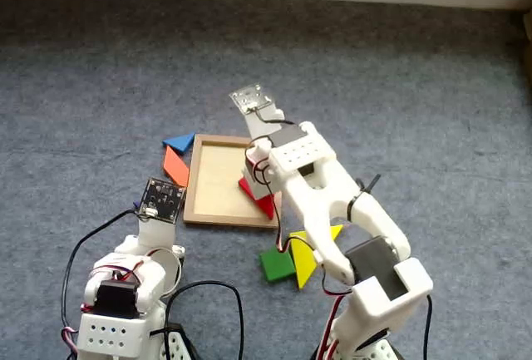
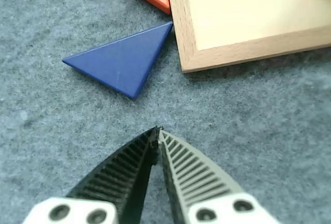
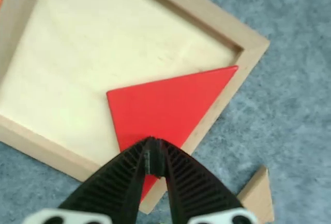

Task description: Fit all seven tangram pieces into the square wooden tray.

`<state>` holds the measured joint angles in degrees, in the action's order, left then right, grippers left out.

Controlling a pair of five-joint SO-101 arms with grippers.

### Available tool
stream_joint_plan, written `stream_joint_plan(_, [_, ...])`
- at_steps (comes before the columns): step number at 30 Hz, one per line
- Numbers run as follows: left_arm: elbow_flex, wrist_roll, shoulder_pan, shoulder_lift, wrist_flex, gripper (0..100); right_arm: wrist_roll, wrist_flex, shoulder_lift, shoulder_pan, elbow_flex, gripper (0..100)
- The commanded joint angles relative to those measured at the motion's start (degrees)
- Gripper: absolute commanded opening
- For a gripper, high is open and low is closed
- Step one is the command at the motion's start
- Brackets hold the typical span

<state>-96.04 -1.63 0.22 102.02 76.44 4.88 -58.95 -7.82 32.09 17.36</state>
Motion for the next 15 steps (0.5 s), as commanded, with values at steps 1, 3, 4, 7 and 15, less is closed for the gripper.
stream_joint_plan(1, [-1.1,0.6,0.7,2.0,0.4,0,0.8,2.2,3.0,-1.0,-0.3,0.5])
stream_joint_plan(3, [-1.1,0.6,0.7,2.0,0.4,0,0.8,3.3,1.0,-0.8,-0.4,0.5])
stream_joint_plan(4, [-1.1,0.6,0.7,2.0,0.4,0,0.8,3.4,-0.6,-0.7,-0.5,0.5])
stream_joint_plan(7, [-1.1,0.6,0.7,2.0,0.4,0,0.8,3.2,-4.3,0.0,-1.3,0.5])
stream_joint_plan(15, [-1.1,0.6,0.7,2.0,0.4,0,0.8,0.0,-4.8,-0.2,-5.3,0.5])
